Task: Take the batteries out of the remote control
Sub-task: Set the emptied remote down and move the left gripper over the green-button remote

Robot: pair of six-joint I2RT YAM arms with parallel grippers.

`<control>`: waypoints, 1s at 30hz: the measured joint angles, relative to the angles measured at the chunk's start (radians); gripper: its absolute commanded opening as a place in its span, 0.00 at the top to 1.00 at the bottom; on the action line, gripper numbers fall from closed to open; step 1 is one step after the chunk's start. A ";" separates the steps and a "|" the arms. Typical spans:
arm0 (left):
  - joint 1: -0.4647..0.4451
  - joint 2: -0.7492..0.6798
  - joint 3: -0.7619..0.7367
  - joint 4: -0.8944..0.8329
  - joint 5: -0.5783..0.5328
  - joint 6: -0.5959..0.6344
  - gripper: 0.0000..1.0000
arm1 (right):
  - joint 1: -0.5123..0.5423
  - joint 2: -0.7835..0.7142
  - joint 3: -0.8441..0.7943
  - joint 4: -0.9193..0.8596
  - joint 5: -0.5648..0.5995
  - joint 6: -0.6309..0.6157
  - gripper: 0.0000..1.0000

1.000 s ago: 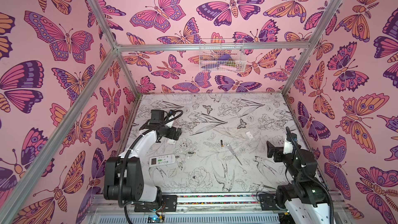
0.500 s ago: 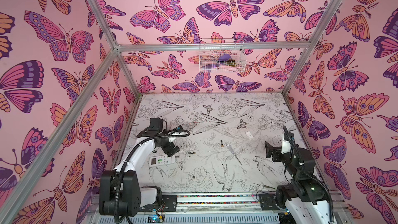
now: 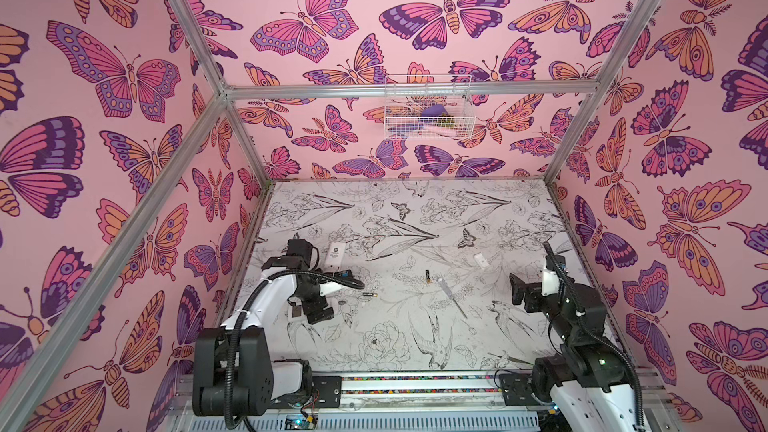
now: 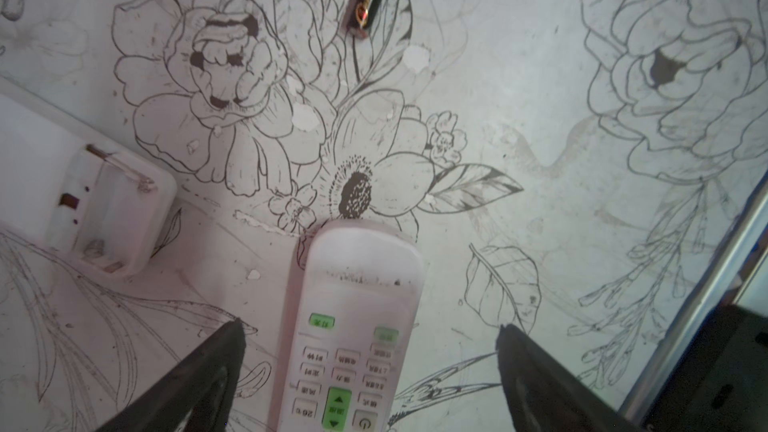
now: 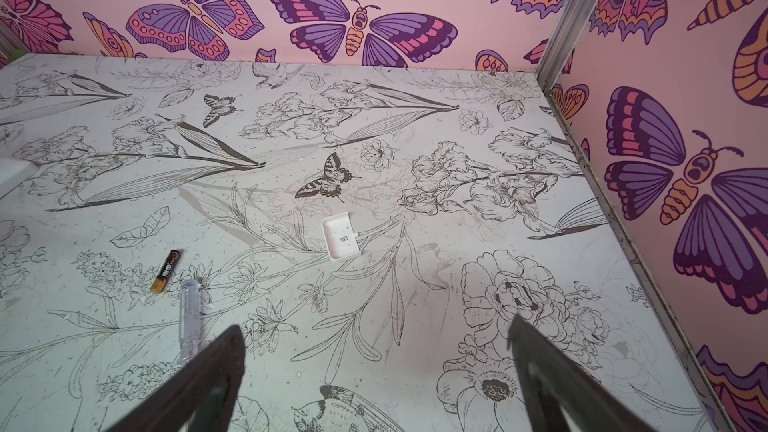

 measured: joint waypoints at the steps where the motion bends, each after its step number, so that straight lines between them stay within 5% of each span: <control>1: 0.016 0.002 -0.001 -0.001 -0.009 0.018 0.03 | 0.000 0.000 0.000 0.000 -0.002 -0.001 0.01; 15: 0.127 0.097 -0.028 0.028 -0.085 0.177 0.05 | 0.003 -0.001 0.000 0.000 -0.010 -0.011 0.01; 30: 0.151 0.196 -0.009 0.095 -0.095 0.241 0.33 | 0.005 -0.001 -0.001 0.000 -0.010 -0.011 0.01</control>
